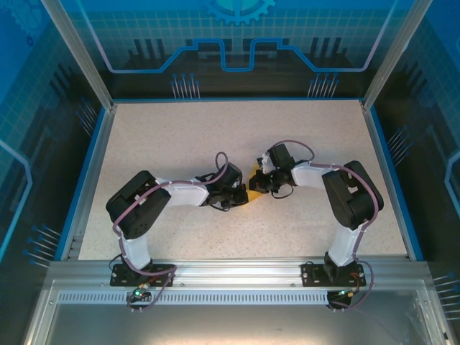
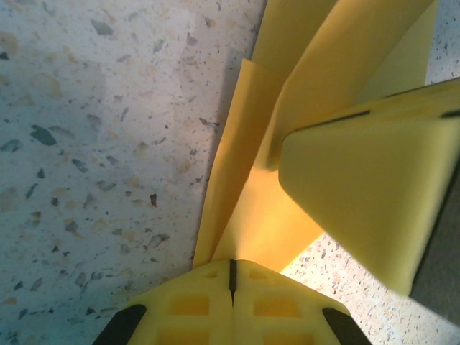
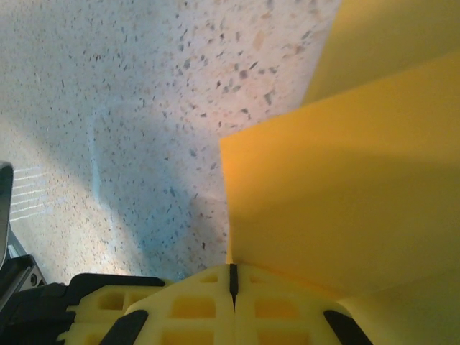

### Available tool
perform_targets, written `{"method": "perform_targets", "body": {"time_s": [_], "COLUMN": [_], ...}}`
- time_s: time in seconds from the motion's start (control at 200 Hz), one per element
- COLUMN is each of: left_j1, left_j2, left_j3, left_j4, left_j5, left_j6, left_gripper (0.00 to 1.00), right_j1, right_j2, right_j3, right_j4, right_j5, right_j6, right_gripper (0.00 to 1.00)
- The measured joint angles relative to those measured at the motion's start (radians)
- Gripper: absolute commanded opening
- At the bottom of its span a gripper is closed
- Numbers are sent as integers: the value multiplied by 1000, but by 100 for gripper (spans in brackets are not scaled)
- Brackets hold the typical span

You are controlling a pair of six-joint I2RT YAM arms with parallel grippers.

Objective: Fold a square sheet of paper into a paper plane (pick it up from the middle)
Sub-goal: Fourth fold the wing at the center of the table.

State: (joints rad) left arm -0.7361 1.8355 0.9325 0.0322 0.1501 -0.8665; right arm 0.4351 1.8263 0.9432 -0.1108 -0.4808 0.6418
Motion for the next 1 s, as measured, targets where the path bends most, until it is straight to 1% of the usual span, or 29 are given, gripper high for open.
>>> {"method": "perform_targets", "body": {"time_s": [0.355, 0.49, 1.0], "left_j1": [0, 0, 2], "left_j2": [-2, -10, -12], "left_j3": [-6, -14, -28], "left_j4": [13, 26, 34], "left_j5": [0, 1, -16], "left_j6": [-1, -9, -19], "left_gripper": [0, 4, 2], "right_j1": [10, 10, 9], "right_j2": [16, 18, 22], "right_j3": [-31, -31, -28], "right_j4": [4, 6, 8], "right_j5": [-2, -3, -9], "right_j6": [5, 5, 8], "right_gripper": [1, 1, 1]}}
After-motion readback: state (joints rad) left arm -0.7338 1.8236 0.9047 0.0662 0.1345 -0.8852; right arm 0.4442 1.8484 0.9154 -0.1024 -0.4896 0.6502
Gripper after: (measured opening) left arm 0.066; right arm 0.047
